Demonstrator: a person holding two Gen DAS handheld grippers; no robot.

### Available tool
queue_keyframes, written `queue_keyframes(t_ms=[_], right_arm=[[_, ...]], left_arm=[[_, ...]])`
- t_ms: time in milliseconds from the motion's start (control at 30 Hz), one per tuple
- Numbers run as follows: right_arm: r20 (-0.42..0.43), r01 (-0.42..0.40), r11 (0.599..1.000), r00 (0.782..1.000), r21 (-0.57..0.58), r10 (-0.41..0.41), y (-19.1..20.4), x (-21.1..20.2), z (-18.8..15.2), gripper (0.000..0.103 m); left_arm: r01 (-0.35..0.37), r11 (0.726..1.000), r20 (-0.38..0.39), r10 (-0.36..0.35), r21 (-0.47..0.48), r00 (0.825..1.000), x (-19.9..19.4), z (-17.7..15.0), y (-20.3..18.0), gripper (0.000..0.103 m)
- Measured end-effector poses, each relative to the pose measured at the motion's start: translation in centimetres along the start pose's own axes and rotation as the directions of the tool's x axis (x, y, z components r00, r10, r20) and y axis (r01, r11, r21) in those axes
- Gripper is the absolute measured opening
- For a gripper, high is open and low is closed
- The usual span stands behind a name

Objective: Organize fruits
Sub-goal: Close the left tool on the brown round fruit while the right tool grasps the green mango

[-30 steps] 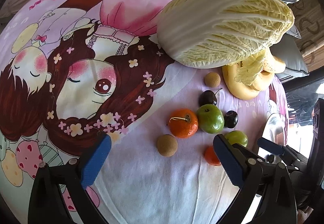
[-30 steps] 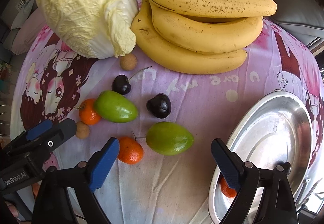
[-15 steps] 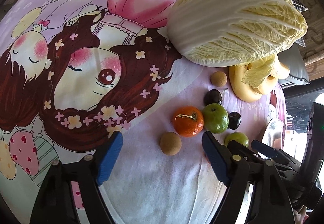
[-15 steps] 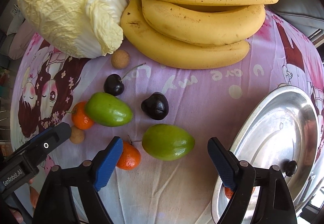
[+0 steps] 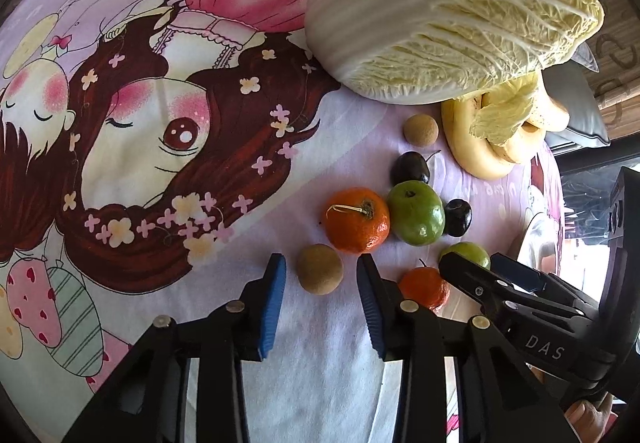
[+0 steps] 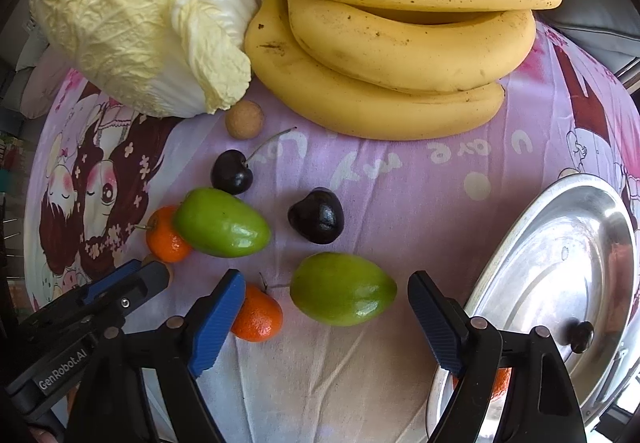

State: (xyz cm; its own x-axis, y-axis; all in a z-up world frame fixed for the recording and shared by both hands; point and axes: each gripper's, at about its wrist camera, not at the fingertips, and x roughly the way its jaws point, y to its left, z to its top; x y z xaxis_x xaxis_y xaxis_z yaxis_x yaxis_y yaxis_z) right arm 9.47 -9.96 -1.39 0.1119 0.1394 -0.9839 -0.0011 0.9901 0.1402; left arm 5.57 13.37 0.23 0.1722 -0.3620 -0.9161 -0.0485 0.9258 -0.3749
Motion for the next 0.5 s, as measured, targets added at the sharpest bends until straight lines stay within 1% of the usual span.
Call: queue_keyframes(t_ms=[33, 100, 200, 500], right_arm=[[0.003, 0.004, 1.0, 1.0, 0.005, -0.004, -0.1, 0.0, 0.1, 0.082], [0.001, 0.009, 1.0, 1.0, 0.014, -0.009, -0.2, -0.1, 0.1, 0.082], [-0.004, 0.013, 1.0, 1.0, 0.021, -0.012, -0.7, 0.2, 0.0, 0.079], [-0.021, 0.002, 1.0, 1.0, 0.012, -0.002, -0.1, 1.6, -0.1, 0.072]], left_arm=[[0.0, 1.0, -0.002, 0.0, -0.001, 1.0, 0.1, 0.0, 0.0, 0.031], [-0.005, 1.0, -0.005, 0.005, -0.003, 1.0, 0.3, 0.0, 0.0, 0.031], [-0.005, 1.0, -0.008, 0.005, -0.008, 1.0, 0.4, 0.1, 0.0, 0.025], [0.0, 1.0, -0.02, 0.0, -0.011, 1.0, 0.4, 0.5, 0.0, 0.025]])
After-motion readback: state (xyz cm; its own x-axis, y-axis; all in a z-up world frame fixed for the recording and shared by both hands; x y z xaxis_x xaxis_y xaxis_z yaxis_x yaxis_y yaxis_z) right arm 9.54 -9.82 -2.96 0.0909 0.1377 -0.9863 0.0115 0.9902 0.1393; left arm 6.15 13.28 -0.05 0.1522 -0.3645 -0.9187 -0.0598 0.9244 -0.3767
